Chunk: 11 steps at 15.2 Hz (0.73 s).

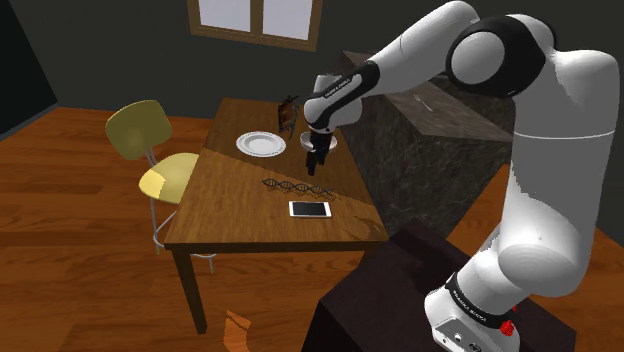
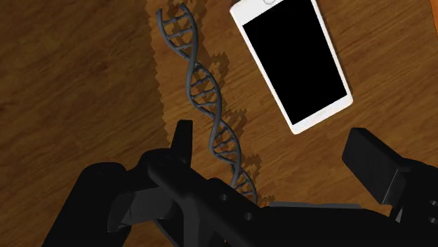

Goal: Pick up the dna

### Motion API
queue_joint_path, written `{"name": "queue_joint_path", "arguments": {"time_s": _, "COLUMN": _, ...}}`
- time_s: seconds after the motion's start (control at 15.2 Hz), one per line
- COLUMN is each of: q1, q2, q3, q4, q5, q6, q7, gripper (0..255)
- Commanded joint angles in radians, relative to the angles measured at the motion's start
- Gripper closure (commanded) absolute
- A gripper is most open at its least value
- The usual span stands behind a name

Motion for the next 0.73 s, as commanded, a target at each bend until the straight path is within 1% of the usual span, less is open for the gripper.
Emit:
{"name": "queue_joint_path", "arguments": {"time_s": 0.0, "q1": -0.009, "q2": 0.082, "q3": 0.014, "q4": 0.07, "q5": 0.014, "q6": 0.011, "q7": -0.022, "gripper": 0}}
{"name": "queue_joint_path", "arguments": {"time_s": 0.4, "q1": -0.026, "q2": 0.321, "q3": 0.053, "q4": 0.324, "q5": 0.032, "q6": -0.004, "q7": -0.06, "gripper": 0}}
{"name": "queue_joint_path", "arguments": {"time_s": 0.66, "q1": -0.028, "q2": 0.361, "q3": 0.057, "q4": 0.344, "q5": 0.035, "q6": 0.016, "q7": -0.063, "gripper": 0}}
